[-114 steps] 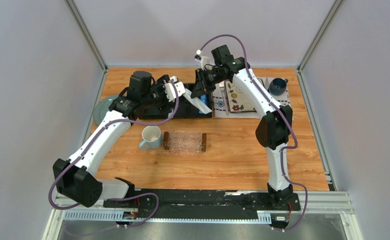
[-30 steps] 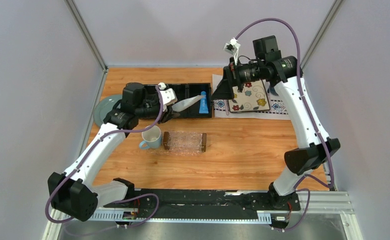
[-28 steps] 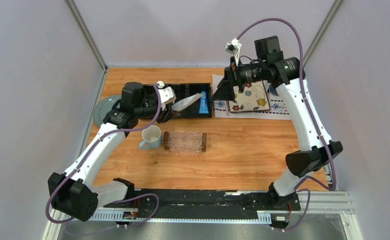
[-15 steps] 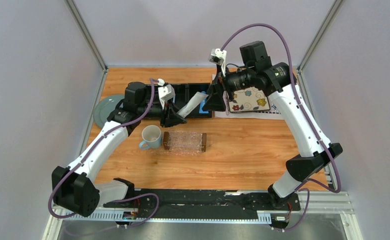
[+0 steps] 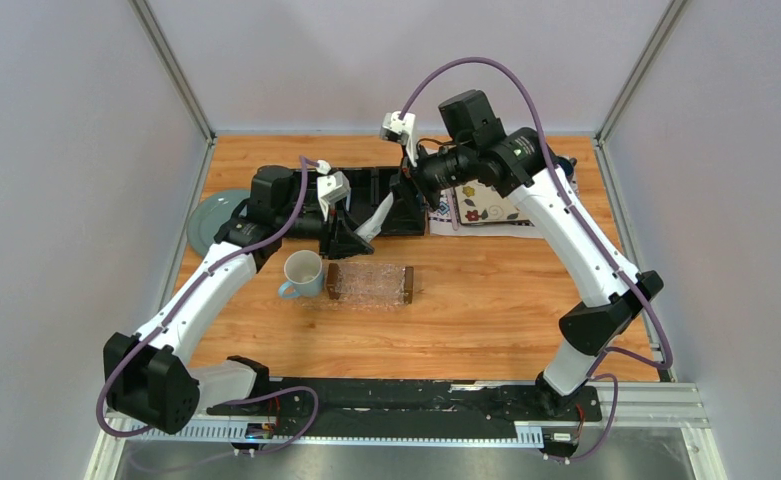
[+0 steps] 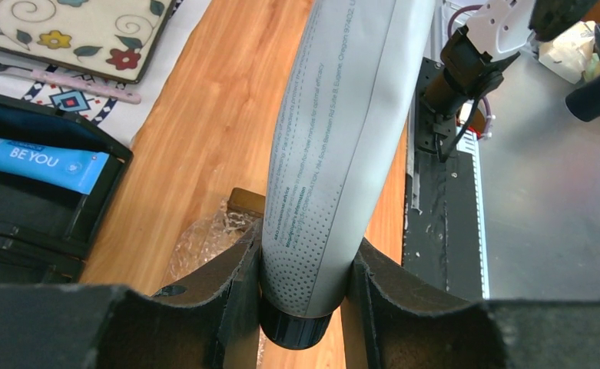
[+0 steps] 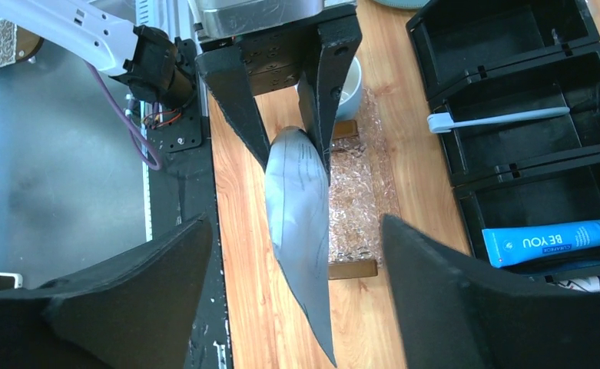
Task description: Prepare toiletry sets of a toothbrush and toothpaste on the tray
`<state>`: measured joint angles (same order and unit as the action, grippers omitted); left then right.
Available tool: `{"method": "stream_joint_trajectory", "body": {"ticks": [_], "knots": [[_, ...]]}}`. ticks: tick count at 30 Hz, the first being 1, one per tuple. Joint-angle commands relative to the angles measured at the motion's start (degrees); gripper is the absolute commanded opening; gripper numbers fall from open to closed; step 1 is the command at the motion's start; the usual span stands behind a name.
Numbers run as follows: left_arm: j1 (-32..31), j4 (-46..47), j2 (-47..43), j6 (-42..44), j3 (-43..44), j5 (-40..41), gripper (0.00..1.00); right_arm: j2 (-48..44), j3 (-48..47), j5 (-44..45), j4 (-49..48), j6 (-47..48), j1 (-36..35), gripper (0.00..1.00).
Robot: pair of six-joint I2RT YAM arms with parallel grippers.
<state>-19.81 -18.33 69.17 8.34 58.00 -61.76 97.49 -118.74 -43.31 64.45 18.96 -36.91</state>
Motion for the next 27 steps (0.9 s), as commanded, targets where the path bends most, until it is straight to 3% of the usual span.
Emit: {"method": "stream_joint_trajectory", "body": {"ticks": [1, 11, 14, 15, 18, 21, 22, 24, 27], "knots": [[-0.05, -0.57, -2.28, 1.68, 0.63, -2.58, 0.00, 0.07, -2.82, 1.47, -0.72, 0.55, -0.88, 0.79], [-0.05, -0.48, -2.72, 1.68, 0.45, -2.84, 0.00, -0.73, -1.15, 2.44, -0.55, 0.99, -1.06, 0.50], [-0.05, -0.31, -2.81, 1.51, 0.36, -3.19, 0.00, -0.46, -1.32, 2.35, -0.11, 0.99, -1.06, 0.32], [-0.05, -0.22, -2.90, 1.51, 0.36, -3.11, 0.00, -0.37, -1.49, 2.35, 0.15, 0.90, -1.15, 0.21], [-0.05, -0.30, -3.16, 1.68, 0.27, -2.32, 0.01, 0.06, -2.02, 2.53, 1.03, 0.81, -1.15, 0.06], [-0.05, -1.97, -4.21, 3.78, 0.36, 0.14, 0.17, -0.37, -1.59, 3.76, 1.21, 0.73, -1.06, 0.00], [-0.05, -2.15, -4.56, 4.57, 0.36, 0.84, 0.28, -0.46, -1.41, 4.80, 1.12, 0.64, -1.24, 0.00], [-0.05, -3.47, -5.53, 6.07, 0.54, 3.39, 0.37, -0.81, -1.15, 5.86, 1.30, 0.38, -1.15, 0.00], [-0.05, -4.87, -6.67, 7.21, 0.97, 6.38, 0.59, -0.99, -1.32, 8.50, 1.73, 0.11, -1.15, 0.00]]}}
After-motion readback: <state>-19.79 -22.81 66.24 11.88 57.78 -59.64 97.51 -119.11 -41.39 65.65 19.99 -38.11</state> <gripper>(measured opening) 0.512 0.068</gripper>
